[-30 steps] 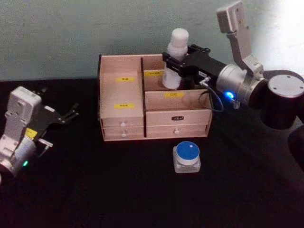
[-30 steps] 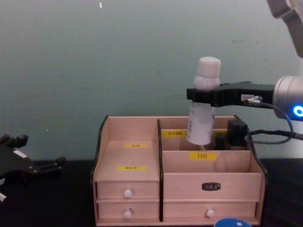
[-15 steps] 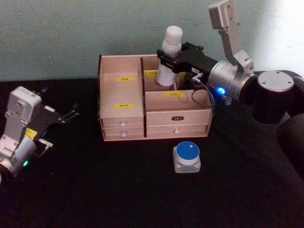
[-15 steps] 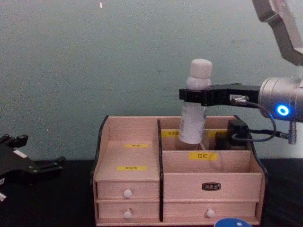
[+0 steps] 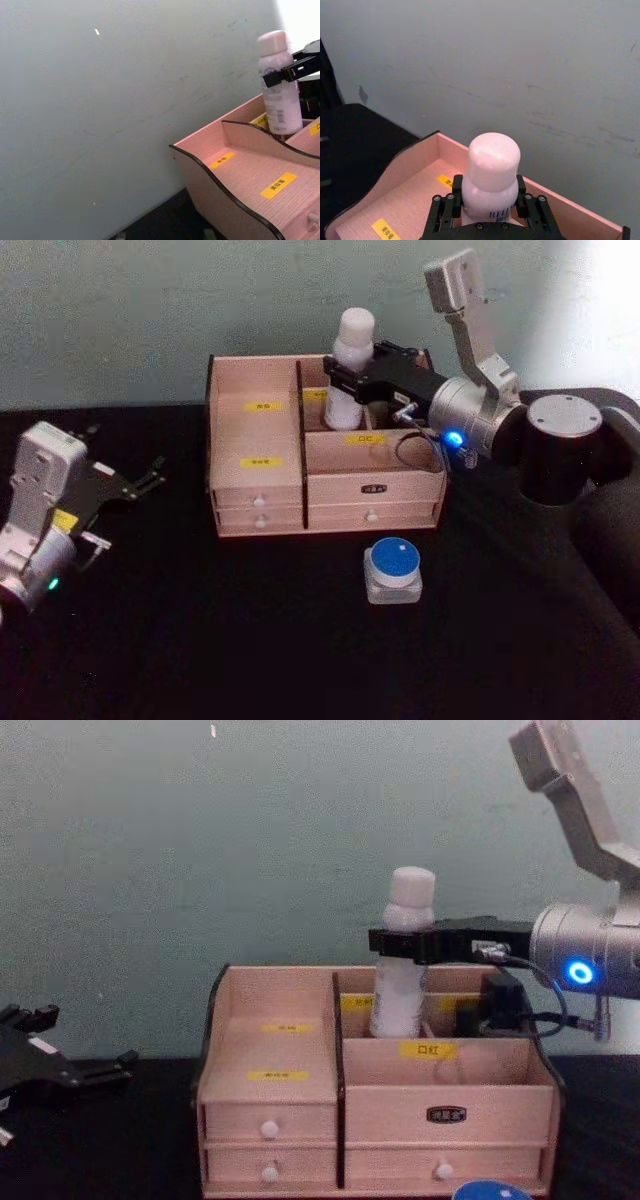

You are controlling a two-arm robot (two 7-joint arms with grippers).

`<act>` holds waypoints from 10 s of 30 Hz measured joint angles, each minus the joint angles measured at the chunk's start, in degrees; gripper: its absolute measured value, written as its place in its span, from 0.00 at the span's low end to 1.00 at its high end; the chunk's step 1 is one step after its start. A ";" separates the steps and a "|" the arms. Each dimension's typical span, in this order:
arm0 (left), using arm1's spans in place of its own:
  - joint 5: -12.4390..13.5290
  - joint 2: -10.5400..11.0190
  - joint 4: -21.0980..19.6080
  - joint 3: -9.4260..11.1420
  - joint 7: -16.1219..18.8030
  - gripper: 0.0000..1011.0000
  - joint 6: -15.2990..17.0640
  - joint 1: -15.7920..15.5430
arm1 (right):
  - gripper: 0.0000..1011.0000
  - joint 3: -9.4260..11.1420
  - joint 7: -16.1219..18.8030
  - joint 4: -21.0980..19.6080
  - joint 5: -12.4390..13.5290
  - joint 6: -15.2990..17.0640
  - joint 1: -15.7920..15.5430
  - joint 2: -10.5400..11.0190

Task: Pick up the facial cleanser and watermelon frost from the table and place them into the tiered storage box.

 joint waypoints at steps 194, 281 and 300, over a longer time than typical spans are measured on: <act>0.00 0.00 0.00 0.00 0.00 0.99 0.00 0.00 | 0.99 -3.98 8.29 -25.08 2.63 5.20 -22.60 22.98; 0.00 0.00 0.00 0.00 0.00 0.99 0.00 0.00 | 0.70 -2.46 8.11 -30.69 4.27 4.58 -19.34 22.61; 0.00 0.00 0.00 0.00 0.00 0.99 0.00 0.00 | 0.70 -7.01 7.45 -21.26 2.03 5.52 -7.76 13.69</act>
